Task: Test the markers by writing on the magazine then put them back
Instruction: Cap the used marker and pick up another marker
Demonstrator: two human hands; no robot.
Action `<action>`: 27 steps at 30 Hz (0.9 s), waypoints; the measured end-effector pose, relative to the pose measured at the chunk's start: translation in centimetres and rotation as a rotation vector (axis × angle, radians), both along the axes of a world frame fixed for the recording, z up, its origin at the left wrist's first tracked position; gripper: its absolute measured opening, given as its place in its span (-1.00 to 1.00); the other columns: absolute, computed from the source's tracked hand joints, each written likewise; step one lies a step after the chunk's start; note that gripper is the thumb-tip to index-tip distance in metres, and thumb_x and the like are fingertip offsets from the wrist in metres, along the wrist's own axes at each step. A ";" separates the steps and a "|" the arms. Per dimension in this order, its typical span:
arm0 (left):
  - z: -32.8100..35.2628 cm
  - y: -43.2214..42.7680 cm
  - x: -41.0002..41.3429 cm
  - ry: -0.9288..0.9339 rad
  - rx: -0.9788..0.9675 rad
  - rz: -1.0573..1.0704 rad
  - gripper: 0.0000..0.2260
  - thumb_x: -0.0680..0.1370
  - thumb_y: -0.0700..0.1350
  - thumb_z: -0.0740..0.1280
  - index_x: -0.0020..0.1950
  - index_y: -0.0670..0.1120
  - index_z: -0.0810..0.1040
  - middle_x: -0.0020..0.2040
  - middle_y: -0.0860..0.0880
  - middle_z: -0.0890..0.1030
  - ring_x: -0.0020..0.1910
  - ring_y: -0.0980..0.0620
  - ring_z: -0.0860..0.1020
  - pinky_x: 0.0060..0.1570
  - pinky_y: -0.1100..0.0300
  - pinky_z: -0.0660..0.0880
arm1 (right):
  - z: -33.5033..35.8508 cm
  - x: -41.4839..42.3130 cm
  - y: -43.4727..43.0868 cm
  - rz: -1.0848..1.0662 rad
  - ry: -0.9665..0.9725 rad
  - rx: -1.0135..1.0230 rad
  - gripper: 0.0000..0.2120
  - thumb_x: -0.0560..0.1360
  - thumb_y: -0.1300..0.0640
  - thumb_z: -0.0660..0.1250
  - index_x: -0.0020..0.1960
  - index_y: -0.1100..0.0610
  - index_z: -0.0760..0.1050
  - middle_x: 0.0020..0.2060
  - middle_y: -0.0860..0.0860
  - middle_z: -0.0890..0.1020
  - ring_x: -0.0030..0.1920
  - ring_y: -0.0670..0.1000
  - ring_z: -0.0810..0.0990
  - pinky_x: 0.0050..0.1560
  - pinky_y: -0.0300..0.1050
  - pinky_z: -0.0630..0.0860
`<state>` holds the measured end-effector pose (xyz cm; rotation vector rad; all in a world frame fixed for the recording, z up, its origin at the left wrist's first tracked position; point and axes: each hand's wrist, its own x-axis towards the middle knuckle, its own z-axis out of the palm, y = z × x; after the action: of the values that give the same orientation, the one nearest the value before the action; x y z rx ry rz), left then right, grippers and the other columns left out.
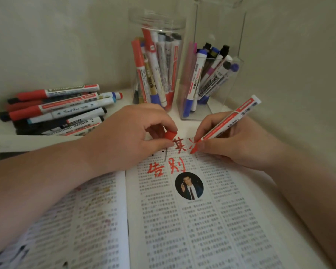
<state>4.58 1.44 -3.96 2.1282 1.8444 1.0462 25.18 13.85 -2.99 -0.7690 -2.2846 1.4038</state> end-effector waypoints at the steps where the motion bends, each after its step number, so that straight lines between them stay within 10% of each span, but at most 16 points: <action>1: 0.0 0.0 0.1 -0.037 -0.013 0.003 -0.75 0.46 -0.07 0.54 0.11 0.09 0.64 -0.04 0.20 0.63 -0.02 0.25 0.62 0.04 0.37 0.52 | 0.1 -0.1 0.0 0.002 -0.014 0.016 -0.86 0.30 0.10 0.53 -0.18 0.13 0.65 -0.25 0.18 0.70 -0.27 0.09 0.61 -0.21 -0.08 0.53; 6: 0.0 -0.1 0.3 -0.111 -0.043 -0.016 -0.67 0.47 -0.14 0.54 0.16 0.13 0.58 -0.03 0.20 0.66 0.01 0.26 0.64 0.08 0.40 0.53 | 0.3 -0.3 -0.2 0.019 -0.018 0.035 -0.90 0.46 0.25 0.53 -0.21 0.13 0.66 -0.22 0.18 0.73 -0.30 -0.06 0.61 -0.28 -0.28 0.49; 27: -0.1 -0.1 0.3 0.022 -0.072 0.007 -0.72 0.48 0.09 0.43 0.18 0.21 0.56 -0.06 0.32 0.60 0.02 0.31 0.55 0.02 0.44 0.45 | 0.3 -0.1 0.1 -0.001 -0.083 0.096 -0.91 0.39 0.16 0.53 -0.22 0.16 0.67 -0.24 0.11 0.74 -0.09 0.27 0.68 0.07 0.25 0.60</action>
<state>4.92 1.37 -4.08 2.1023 1.8704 0.9469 25.11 13.91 -2.64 -0.8117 -2.3944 1.2743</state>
